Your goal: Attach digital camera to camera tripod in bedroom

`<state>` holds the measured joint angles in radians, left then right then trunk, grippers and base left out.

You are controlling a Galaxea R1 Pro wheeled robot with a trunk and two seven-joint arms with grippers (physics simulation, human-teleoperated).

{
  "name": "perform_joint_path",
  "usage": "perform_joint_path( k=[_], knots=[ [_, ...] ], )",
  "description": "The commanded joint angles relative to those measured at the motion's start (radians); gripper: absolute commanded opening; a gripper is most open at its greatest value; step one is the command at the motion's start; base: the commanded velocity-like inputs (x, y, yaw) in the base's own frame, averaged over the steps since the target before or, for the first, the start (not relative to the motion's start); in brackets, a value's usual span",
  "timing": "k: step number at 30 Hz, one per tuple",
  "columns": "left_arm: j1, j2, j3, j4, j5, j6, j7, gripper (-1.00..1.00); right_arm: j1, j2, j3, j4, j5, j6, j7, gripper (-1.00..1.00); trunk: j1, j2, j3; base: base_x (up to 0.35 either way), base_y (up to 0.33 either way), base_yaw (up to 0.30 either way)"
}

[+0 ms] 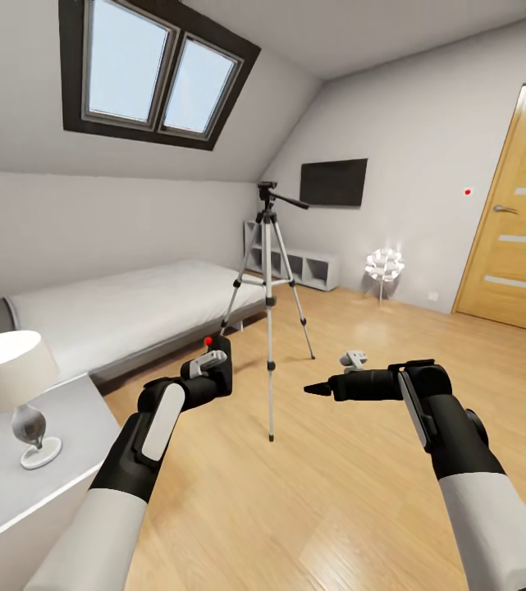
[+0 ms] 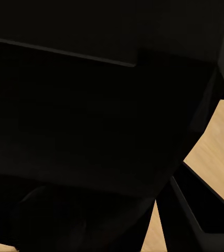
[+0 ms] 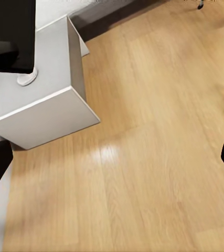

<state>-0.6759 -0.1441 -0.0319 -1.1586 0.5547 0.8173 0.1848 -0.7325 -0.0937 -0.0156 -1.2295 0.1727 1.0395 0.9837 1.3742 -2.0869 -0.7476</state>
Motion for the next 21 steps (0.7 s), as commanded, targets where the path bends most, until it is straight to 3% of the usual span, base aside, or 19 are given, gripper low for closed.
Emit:
perform_joint_path(
  k=[1, 21],
  knots=[
    [-0.001, 0.0, 0.0, -0.001, 0.01, 0.003, 0.006, -1.0, -0.001, 0.0, -0.001, -0.001, 0.011, 0.004, 0.01, 1.0, -0.004, 0.007, 0.002, 0.0, 0.0, 0.0],
    [-0.001, 0.0, 0.015, 0.009, 0.011, 0.003, 0.006, -1.0, -0.001, 0.004, -0.001, 0.046, 0.01, -0.003, -0.048, 1.0, -0.081, 0.147, 0.065, 0.0, 0.0, 0.0]
  ],
)
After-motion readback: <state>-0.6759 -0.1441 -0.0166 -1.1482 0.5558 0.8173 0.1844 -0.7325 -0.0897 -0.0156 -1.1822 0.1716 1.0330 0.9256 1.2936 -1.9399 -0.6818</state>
